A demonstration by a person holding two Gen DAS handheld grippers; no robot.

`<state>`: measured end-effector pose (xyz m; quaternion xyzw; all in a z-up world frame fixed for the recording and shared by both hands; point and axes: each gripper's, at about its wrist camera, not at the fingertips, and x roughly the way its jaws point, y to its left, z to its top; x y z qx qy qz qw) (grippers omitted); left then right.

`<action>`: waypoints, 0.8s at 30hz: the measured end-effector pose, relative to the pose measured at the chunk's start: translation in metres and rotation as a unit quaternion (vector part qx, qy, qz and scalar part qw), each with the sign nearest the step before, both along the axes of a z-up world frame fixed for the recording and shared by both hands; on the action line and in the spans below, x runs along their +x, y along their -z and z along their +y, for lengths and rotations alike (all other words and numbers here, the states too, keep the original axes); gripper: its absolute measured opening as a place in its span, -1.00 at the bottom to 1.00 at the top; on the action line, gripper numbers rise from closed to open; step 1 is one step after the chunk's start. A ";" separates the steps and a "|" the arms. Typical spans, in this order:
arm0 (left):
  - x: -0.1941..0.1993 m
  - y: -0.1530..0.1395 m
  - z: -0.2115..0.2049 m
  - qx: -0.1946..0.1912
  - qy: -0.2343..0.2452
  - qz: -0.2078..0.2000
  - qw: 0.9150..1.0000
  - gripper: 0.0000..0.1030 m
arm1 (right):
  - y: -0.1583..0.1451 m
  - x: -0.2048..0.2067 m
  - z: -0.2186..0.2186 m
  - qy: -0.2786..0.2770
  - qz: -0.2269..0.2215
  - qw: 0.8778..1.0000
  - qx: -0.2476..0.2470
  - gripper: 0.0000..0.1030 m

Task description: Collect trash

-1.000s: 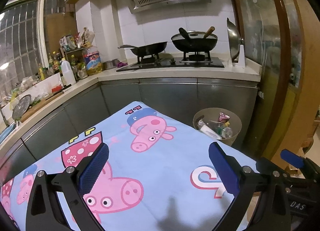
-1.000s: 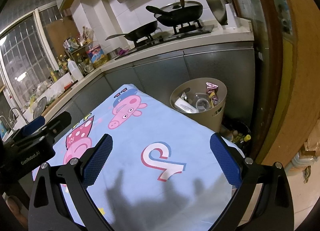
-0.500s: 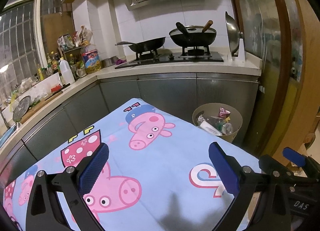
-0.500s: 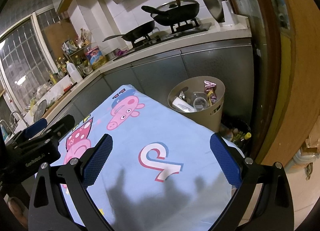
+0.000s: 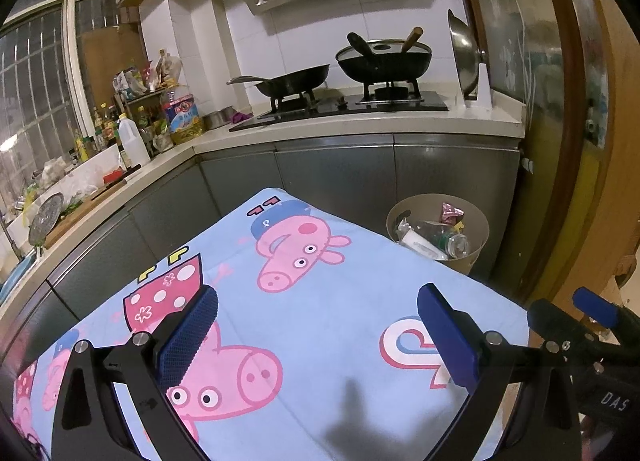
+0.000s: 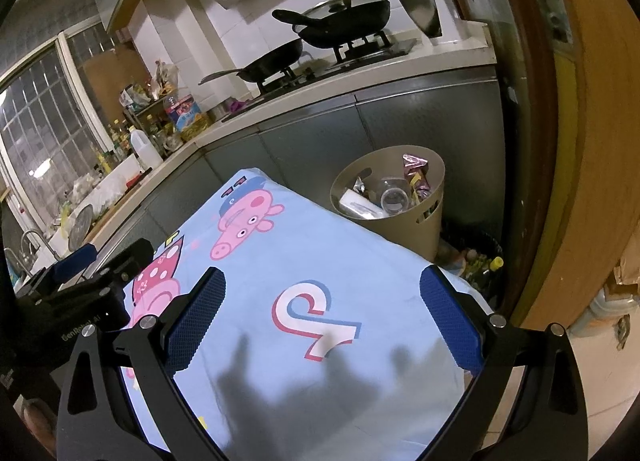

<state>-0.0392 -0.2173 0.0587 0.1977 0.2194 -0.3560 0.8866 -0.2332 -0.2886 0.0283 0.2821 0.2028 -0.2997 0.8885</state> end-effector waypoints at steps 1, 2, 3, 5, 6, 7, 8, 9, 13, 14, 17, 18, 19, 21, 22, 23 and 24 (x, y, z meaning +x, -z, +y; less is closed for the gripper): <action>0.000 0.001 0.000 0.001 0.001 0.000 1.000 0.93 | 0.000 -0.001 0.000 0.001 0.000 1.000 0.001 0.88; -0.001 0.001 -0.001 0.002 0.001 0.000 1.000 0.93 | 0.000 -0.001 -0.001 0.000 -0.001 1.000 0.002 0.87; -0.001 0.001 -0.001 0.003 0.001 0.000 1.000 0.93 | 0.001 -0.001 0.000 0.000 -0.001 1.000 0.003 0.87; -0.002 0.002 -0.002 0.005 0.002 0.000 1.000 0.93 | 0.000 -0.001 -0.001 0.001 -0.001 1.000 0.002 0.87; -0.003 0.003 -0.003 0.007 0.002 0.001 1.000 0.93 | 0.001 -0.001 -0.001 0.001 -0.001 1.000 0.003 0.87; -0.003 0.003 -0.004 0.008 0.002 0.001 1.000 0.93 | 0.001 -0.001 -0.001 0.001 -0.001 1.000 0.003 0.87; -0.003 0.004 -0.004 0.009 0.002 0.002 1.000 0.93 | 0.001 -0.001 -0.001 0.001 -0.001 1.000 0.003 0.87; -0.003 0.005 -0.004 0.011 0.002 0.002 1.000 0.93 | 0.001 -0.001 -0.001 0.001 -0.001 1.000 0.004 0.87; -0.004 0.006 -0.008 0.015 0.004 0.003 1.000 0.93 | 0.003 -0.003 -0.002 0.002 -0.001 1.000 0.008 0.87; -0.005 0.006 -0.008 0.015 0.005 0.002 1.000 0.93 | 0.003 -0.003 -0.002 0.002 -0.001 1.000 0.007 0.87; -0.006 0.006 -0.009 0.017 0.006 0.002 1.000 0.93 | 0.004 -0.005 -0.003 0.003 -0.003 1.000 0.008 0.87; -0.006 0.007 -0.010 0.018 0.007 0.001 1.000 0.93 | 0.004 -0.005 -0.002 0.003 -0.003 1.000 0.008 0.87; -0.006 0.007 -0.011 0.019 0.007 0.001 1.000 0.93 | 0.004 -0.005 -0.003 0.003 -0.003 1.000 0.008 0.87; -0.007 0.008 -0.012 0.020 0.006 0.002 1.000 0.93 | 0.005 -0.005 -0.002 0.004 -0.002 1.000 0.010 0.87; -0.007 0.008 -0.011 0.021 0.006 0.003 1.000 0.93 | 0.005 -0.005 -0.003 0.003 -0.002 1.000 0.010 0.87; -0.007 0.009 -0.012 0.021 0.006 0.003 1.000 0.93 | 0.005 -0.006 -0.004 0.003 -0.002 1.000 0.011 0.87; -0.007 0.009 -0.012 0.021 0.006 0.003 1.000 0.93 | 0.006 -0.006 -0.004 0.003 -0.002 1.000 0.011 0.87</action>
